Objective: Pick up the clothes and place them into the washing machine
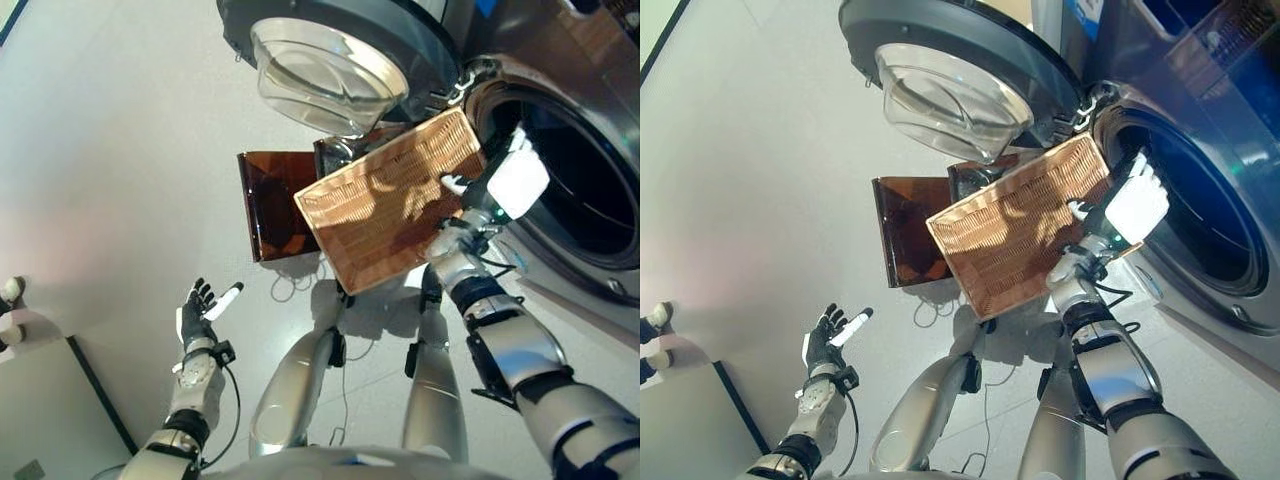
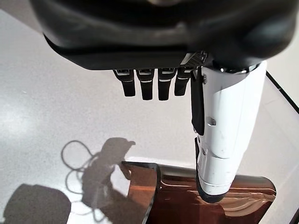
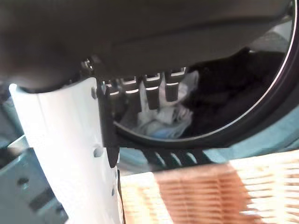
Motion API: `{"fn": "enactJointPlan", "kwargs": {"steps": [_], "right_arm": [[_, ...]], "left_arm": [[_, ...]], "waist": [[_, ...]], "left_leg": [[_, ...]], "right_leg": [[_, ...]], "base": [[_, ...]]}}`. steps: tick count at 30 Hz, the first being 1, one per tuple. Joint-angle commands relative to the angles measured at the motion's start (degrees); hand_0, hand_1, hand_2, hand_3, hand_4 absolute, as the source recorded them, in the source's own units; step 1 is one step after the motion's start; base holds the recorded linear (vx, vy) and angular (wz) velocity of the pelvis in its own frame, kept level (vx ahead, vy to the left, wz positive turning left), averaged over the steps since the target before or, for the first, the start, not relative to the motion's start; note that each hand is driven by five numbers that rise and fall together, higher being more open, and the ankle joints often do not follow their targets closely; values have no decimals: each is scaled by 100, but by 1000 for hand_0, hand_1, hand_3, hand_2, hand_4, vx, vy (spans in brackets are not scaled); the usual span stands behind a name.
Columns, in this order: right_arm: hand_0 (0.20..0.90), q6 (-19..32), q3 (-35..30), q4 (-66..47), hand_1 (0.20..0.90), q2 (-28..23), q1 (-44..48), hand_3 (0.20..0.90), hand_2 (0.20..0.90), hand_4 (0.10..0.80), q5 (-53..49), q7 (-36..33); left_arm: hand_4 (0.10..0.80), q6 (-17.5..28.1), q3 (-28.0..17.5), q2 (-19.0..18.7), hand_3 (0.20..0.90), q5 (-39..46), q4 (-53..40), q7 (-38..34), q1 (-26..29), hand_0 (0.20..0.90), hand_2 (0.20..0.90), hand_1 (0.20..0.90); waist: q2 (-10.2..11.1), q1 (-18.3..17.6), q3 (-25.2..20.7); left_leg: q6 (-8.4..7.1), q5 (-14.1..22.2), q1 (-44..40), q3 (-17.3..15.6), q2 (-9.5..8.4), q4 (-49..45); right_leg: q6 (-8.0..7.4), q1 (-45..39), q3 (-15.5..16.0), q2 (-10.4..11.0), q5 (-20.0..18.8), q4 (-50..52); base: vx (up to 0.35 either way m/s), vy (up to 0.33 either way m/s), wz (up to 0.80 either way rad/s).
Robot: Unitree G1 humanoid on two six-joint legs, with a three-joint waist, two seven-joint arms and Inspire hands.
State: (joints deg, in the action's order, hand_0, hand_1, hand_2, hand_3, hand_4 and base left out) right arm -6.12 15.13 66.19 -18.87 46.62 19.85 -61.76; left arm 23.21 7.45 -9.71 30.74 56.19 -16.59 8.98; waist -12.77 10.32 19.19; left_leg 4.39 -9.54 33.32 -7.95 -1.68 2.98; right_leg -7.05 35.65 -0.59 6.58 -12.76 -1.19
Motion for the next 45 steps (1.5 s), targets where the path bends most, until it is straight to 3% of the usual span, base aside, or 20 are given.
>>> {"fn": "enactJointPlan", "kwargs": {"steps": [1, 12, 26, 30, 36, 45], "right_arm": [[900, 294, 305, 3, 900, -34, -96, 900, 900, 800, 223, -300], [900, 659, 560, 724, 900, 469, -801, 900, 900, 800, -135, -19], [900, 904, 663, 984, 900, 739, -1897, 900, 900, 800, -152, 434], [900, 983, 749, 1031, 900, 780, -2065, 900, 900, 800, -114, 849], [900, 1294, 878, 1081, 900, 784, -2329, 900, 900, 800, -191, 2105], [900, 1401, 405, 1554, 900, 807, -3101, 900, 900, 800, -764, 3250]], "left_arm": [[800, 349, -165, -129, 900, -82, 581, -361, 144, 900, 900, 900], [800, 190, -109, -68, 900, -485, 1001, -548, 195, 900, 900, 900], [800, -216, 31, -141, 900, -1467, 1520, -472, 67, 900, 900, 900], [800, -401, 32, -232, 900, -1915, 1728, -489, 47, 900, 900, 900], [800, -593, 10, -400, 900, -2422, 1962, -201, 109, 900, 900, 900], [800, -897, 115, -413, 900, -2969, 2309, 268, 107, 900, 900, 900]], "waist": [[-107, 299, -487], [77, 220, -656], [599, 91, -1000], [760, 29, -1079], [1077, -115, -1228], [1401, -280, -1729]], "left_leg": [[-739, 49, -91, 163, -1, 202], [-744, 119, -370, 164, 6, 202], [-863, 279, -1406, 342, 16, 202], [-905, 288, -1705, 349, 37, 202], [-926, 318, -2127, 302, 120, 202], [-826, 482, -3005, 374, 194, 202]], "right_leg": [[204, -97, 123, -383, 388, 309], [196, -454, 156, -390, 435, 282], [159, -1717, 320, -393, 556, 128], [142, -2036, 346, -379, 549, 29], [84, -2447, 316, -382, 482, -138], [141, -3203, 306, -541, 724, -4]], "base": [[0, 0, 0], [22, -3, 1], [99, -38, 8], [75, -28, 7], [22, -23, 1], [51, 2, 0]]}}
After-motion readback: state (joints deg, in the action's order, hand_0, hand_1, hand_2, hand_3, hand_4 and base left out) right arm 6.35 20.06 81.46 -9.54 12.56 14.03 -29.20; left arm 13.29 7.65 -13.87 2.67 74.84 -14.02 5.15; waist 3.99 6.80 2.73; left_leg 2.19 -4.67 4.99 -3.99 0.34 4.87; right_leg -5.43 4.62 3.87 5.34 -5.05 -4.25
